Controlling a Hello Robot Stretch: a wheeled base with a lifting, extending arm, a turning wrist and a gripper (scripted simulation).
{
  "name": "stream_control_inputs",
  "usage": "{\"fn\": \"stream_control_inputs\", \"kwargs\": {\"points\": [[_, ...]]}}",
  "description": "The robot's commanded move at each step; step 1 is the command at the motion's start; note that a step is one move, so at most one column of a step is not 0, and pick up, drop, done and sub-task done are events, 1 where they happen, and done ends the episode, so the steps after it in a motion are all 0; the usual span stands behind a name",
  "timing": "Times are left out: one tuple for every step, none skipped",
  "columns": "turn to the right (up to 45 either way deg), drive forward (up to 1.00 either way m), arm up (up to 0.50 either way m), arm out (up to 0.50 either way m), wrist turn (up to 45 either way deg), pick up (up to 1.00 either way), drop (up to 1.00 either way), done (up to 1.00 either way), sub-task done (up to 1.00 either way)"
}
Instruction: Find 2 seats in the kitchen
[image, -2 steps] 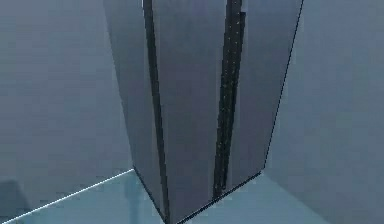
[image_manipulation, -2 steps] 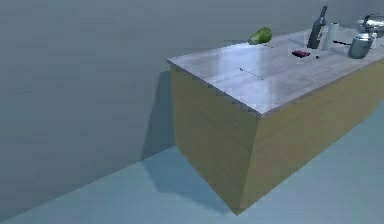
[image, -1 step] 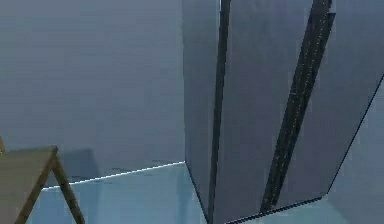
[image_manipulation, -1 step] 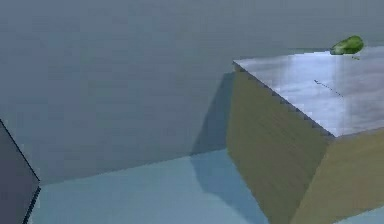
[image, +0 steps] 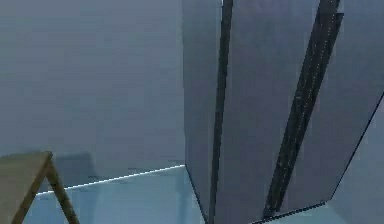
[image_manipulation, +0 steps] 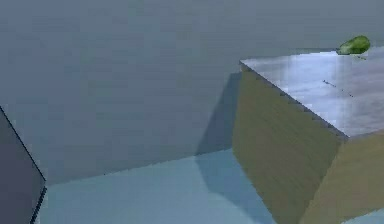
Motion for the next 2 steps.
{"fn": "stream_control_inputs", "kwargs": {"points": [[-21.0,0.0,0.0,0.0,0.0,0.0,0.0,0.0,0.0],[-3.0,0.0,0.0,0.0,0.0,0.0,0.0,0.0,0.0]]}}
